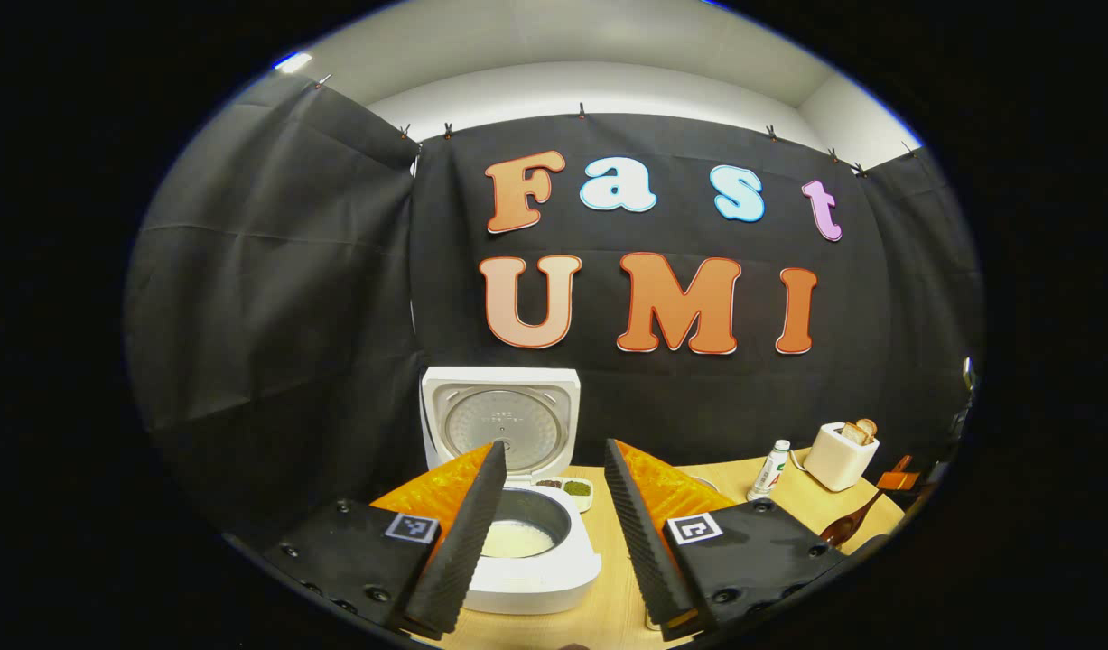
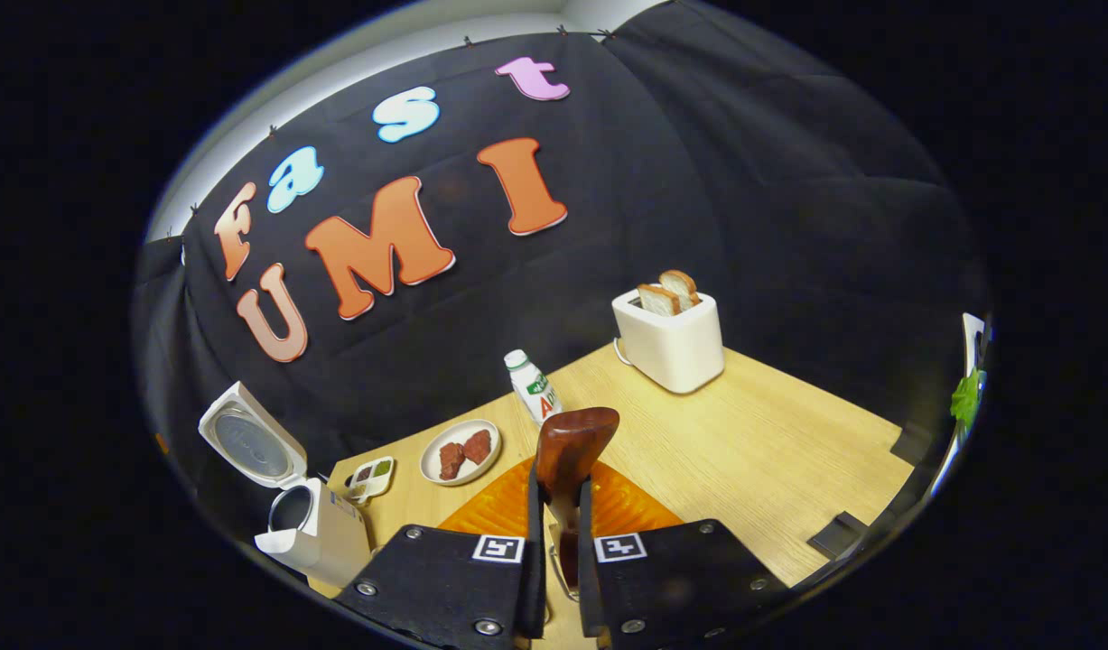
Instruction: Close the left gripper, press the button to open the rice cooker; take a wooden spoon from the chopstick holder with the right hand, scoop a spoonful of rice and pour it into the rice cooker, then put the wooden spoon back into the chopstick holder.
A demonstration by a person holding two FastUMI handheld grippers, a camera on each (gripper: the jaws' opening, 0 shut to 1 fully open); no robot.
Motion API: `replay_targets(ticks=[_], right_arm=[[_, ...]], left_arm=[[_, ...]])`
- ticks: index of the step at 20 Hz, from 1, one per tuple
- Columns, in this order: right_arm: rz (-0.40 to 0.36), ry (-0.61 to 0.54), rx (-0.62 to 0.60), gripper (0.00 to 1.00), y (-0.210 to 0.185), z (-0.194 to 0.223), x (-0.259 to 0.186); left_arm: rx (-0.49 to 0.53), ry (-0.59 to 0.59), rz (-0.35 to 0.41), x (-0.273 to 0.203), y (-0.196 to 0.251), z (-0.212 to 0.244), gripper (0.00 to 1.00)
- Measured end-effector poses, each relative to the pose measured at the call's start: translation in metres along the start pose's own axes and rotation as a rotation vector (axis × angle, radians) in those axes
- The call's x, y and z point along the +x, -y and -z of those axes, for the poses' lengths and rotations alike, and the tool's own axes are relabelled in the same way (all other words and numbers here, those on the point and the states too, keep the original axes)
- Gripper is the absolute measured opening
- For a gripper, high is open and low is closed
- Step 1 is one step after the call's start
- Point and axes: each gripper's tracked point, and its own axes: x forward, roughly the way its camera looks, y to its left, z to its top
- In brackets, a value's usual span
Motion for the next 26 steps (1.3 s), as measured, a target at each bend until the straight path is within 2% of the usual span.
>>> replay_targets(ticks=[4, 9, 14, 20, 23, 26], right_arm=[[-0.113, 0.007, -0.029, 0.14, -0.062, -0.004, -0.005], [-0.206, -0.070, -0.106, 0.14, -0.116, 0.039, 0.003], [-0.203, -0.126, -0.284, 0.14, -0.125, 0.088, 0.018], [-0.179, -0.137, -0.518, 0.14, -0.127, 0.134, 0.032], [-0.151, -0.113, -0.568, 0.14, -0.125, 0.150, 0.038], [-0.114, -0.124, -0.550, 0.14, -0.130, 0.167, 0.045]], left_arm=[[-0.011, -0.014, -0.003, 0.003, -0.016, 0.008, 0.81], [-0.014, -0.024, -0.034, -0.005, -0.040, 0.015, 0.81], [-0.012, -0.040, -0.093, -0.016, -0.065, 0.022, 0.81], [0.001, -0.055, -0.147, -0.022, -0.092, 0.029, 0.81], [0.007, -0.051, -0.165, -0.025, -0.102, 0.029, 0.81], [0.016, -0.068, -0.171, -0.025, -0.113, 0.035, 0.81]])
